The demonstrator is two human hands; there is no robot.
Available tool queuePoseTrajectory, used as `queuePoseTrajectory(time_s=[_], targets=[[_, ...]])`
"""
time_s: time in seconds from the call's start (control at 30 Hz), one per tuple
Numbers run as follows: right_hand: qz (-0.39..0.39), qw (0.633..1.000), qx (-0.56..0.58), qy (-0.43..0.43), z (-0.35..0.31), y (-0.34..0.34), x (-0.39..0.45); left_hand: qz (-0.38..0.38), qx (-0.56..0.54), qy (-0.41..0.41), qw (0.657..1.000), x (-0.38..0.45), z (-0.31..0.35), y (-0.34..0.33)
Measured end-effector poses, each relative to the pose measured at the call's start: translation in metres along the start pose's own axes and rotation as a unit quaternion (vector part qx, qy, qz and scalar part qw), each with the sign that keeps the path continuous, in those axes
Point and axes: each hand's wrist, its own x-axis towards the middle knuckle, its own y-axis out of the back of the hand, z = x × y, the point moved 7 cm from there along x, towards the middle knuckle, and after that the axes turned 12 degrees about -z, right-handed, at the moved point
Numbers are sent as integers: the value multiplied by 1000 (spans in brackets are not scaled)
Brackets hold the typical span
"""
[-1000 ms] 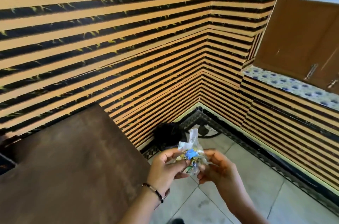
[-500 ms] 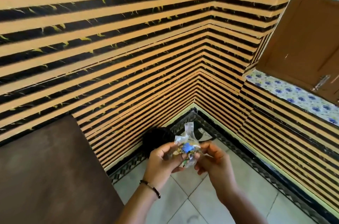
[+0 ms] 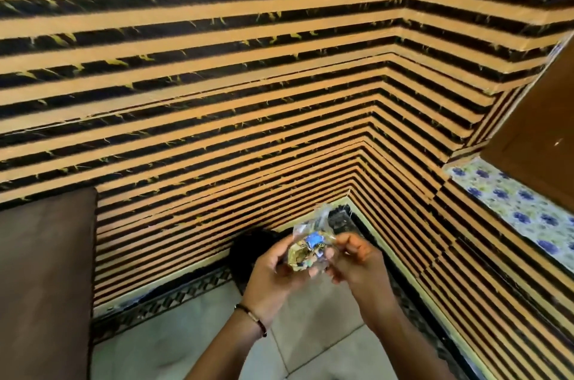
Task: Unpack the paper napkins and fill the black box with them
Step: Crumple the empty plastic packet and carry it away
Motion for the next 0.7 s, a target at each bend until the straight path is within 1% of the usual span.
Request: queuePoseTrajectory(time_s=[0.1,0.17,0.3,0.4,0.5,0.57,0.6,0.7], targets=[[-25,999,24,-16,4,26,15,79,8,-9,997,19,-9,-14],[-42,998,29,-34,13,38,26,99,7,-4,995,29,-15,-20],[-67,996,36,-53,28,45,53,132,31,-1,991,45,-18,-12],[-78,996,30,-43,27,44,84,87,35,23,995,64,-17,0],[-95,994,25,-45,26,39,119,30,-20,46,998,82,-15,15],[-117,991,14,-65,29,33,141,22,-65,53,996,94,-15,27],[-127,989,9,-75,32,31,149,35,-75,57,995,98,-15,33],[-146,985,2,-97,45,21,179,138,-53,68,987,114,-22,63]])
